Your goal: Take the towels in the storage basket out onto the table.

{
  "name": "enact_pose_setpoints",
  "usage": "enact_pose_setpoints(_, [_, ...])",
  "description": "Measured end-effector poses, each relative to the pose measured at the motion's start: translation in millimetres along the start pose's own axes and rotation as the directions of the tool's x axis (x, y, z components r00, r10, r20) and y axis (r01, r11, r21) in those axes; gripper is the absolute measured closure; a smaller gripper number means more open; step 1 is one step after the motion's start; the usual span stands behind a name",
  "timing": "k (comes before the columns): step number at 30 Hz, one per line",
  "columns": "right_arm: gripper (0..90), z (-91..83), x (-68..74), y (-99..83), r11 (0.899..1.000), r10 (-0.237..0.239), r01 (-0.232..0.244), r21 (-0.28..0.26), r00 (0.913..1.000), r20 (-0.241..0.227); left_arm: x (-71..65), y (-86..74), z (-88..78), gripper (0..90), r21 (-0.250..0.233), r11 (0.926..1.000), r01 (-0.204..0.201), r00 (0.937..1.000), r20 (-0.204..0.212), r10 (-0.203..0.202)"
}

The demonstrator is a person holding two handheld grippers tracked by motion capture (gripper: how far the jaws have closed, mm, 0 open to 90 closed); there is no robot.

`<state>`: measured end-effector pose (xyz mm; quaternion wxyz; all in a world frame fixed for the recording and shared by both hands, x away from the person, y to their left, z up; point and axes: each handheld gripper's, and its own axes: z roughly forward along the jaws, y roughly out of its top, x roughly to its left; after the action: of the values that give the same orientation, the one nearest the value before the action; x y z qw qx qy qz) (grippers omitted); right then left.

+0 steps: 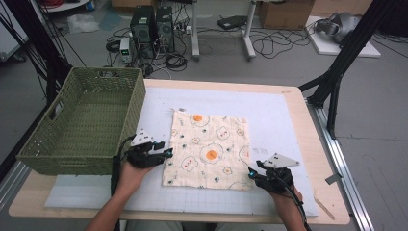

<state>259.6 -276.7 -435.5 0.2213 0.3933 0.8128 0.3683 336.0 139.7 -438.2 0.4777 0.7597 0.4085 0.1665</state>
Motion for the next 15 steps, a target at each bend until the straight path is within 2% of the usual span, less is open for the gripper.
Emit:
enact_pose_setpoints(2, [56.5,-0.3,-3.0,0.0,1.000,0.009,-0.009,-0.007,1.0000,-0.001,6.3,7.2,14.0,54.9,-0.019,0.9995,0.024,0.9991,-0.035,-0.024])
enact_pose_setpoints(5, [56.5,0.7,-6.2,0.2,1.000,0.011,-0.011,-0.008,0.9999,-0.005,14.4,19.4,34.0,55.4,-0.012,0.9990,0.043,0.9956,-0.082,-0.044])
enact_pose_setpoints(7, [56.4,2.3,-6.8,1.6,1.000,0.003,-0.003,-0.003,1.0000,-0.003,18.2,26.3,45.6,55.5,-0.008,0.9991,0.042,0.9934,-0.106,-0.043])
enact_pose_setpoints(10, [55.9,2.5,-6.6,4.9,1.000,0.005,-0.005,-0.016,1.0000,-0.002,25.0,32.8,62.1,54.9,0.052,0.9980,0.037,0.9887,-0.147,-0.029])
enact_pose_setpoints(13, [55.8,0.7,-4.4,3.9,1.000,-0.001,0.000,-0.020,0.9999,-0.010,31.6,36.0,77.1,54.5,0.082,0.9952,0.053,0.9835,-0.177,-0.038])
enact_pose_setpoints(14, [55.8,-0.1,-3.7,2.9,1.000,0.003,-0.003,-0.019,1.0000,-0.009,32.0,35.7,79.9,55.2,0.073,0.9956,0.058,0.9832,-0.177,-0.045])
enact_pose_setpoints(15, [55.8,-0.4,-4.0,2.4,1.000,0.002,-0.002,-0.020,1.0000,-0.009,32.8,36.5,83.0,59.2,0.106,0.9923,0.063,0.9814,-0.187,-0.043])
